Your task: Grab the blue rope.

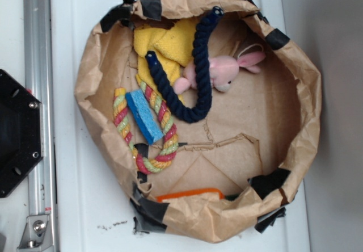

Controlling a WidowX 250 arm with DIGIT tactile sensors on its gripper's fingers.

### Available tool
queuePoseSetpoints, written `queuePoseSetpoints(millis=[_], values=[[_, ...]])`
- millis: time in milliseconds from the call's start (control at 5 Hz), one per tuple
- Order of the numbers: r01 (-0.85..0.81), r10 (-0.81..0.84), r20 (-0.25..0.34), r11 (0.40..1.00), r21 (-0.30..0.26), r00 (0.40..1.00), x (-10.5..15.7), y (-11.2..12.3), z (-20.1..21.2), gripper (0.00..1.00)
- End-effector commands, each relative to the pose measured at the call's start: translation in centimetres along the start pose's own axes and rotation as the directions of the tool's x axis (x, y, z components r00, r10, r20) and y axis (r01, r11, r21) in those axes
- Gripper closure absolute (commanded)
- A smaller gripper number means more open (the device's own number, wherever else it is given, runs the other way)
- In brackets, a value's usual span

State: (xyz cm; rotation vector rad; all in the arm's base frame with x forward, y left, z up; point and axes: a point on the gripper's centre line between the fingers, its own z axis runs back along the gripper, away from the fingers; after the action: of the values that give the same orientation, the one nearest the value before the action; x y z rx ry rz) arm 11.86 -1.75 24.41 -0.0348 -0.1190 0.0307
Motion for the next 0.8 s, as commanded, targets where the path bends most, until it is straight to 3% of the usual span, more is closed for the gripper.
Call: queuePoseSetpoints(millis=[0, 200, 400, 600], values=[[0.0, 0.0, 0.0, 1.0, 0.0, 1.0, 0.0, 0.0, 0.0, 0.0], [-0.241, 0.229, 0.181, 0.969, 0.047, 0.956, 4.6, 1.0, -4.1, 0.0], [-0.465, 0.432, 0.22, 0.876, 0.128, 0.874, 8.9, 2.5, -7.2, 0.0], [-0.647, 0.617, 0.194, 0.726, 0.233, 0.763, 12.8, 4.4, -11.7, 0.0]])
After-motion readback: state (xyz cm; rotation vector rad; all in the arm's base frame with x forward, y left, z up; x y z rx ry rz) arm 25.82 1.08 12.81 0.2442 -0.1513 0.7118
